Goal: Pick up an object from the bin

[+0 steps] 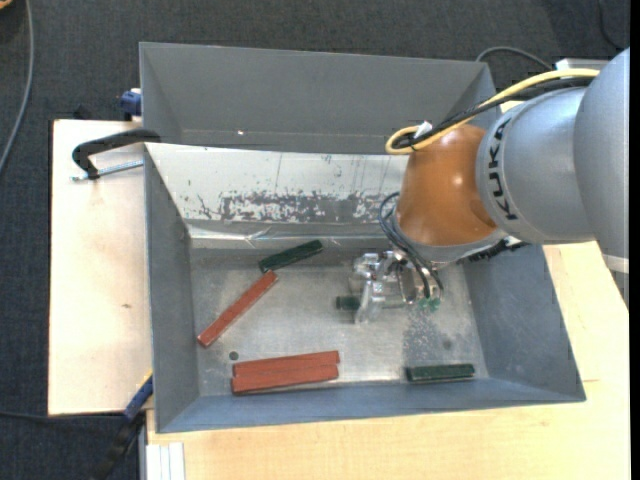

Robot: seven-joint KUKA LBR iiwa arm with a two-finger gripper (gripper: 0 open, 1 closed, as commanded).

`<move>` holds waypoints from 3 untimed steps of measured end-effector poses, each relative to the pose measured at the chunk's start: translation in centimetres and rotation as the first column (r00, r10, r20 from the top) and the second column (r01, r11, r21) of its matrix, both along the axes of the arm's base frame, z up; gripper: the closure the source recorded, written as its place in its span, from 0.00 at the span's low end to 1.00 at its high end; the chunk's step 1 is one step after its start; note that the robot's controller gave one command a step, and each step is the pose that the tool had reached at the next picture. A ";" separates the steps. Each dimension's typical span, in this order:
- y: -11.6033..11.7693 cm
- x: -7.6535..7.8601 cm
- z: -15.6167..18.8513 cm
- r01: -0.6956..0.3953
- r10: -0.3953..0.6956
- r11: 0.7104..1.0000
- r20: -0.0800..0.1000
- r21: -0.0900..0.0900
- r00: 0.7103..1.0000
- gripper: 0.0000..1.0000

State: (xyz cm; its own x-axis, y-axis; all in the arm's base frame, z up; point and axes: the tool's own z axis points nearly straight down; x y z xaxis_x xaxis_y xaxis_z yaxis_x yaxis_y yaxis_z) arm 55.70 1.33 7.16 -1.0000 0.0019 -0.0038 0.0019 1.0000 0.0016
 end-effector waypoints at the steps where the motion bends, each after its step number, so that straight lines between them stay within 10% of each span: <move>1: 0.0 -0.1 0.2 -0.001 0.001 1.000 -0.002 0.000 1.000 1.00; 3: 0.0 0.1 1.3 -0.001 0.001 1.000 0.001 0.000 1.000 1.00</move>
Offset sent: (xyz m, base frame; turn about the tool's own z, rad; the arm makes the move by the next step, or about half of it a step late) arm 0.0001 -0.0001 0.0114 0.0000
